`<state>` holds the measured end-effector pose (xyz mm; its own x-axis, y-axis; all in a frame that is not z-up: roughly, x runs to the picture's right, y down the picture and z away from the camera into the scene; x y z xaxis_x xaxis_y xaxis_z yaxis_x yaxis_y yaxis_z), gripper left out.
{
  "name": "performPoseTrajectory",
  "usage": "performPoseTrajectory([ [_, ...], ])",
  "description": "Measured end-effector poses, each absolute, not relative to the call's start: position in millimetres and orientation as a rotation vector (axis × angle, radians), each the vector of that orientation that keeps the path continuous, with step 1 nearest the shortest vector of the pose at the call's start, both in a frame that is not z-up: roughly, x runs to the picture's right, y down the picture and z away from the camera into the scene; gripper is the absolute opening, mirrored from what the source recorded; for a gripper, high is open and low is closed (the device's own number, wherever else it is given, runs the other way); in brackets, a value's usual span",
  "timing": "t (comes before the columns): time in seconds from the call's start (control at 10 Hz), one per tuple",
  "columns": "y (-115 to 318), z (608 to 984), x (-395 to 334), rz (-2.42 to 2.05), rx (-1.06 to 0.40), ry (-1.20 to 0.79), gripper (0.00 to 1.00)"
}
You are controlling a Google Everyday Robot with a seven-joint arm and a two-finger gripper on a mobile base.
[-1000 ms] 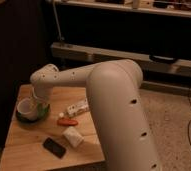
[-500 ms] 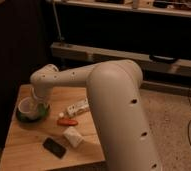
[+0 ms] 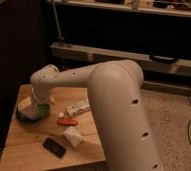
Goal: Place the ceramic cup in the ceramic bowl
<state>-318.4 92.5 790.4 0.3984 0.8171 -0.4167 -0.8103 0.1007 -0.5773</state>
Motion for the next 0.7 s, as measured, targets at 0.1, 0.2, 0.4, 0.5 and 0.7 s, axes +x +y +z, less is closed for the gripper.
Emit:
performPoseTrajectory([
  [0.1, 92.9, 788.9, -316.9, 1.2, -0.845, -0.009, 0.94],
  [0.2, 94.9, 786.8, -313.6, 1.196, -0.845, -0.008, 0.94],
  [0.4, 95.6, 784.2, -307.2, 1.194, -0.843, -0.007, 0.94],
  [0.5, 97.2, 782.1, -307.7, 1.188, -0.844, -0.007, 0.94],
  [0.7, 97.1, 779.6, -302.0, 1.19, -0.841, -0.01, 0.94],
])
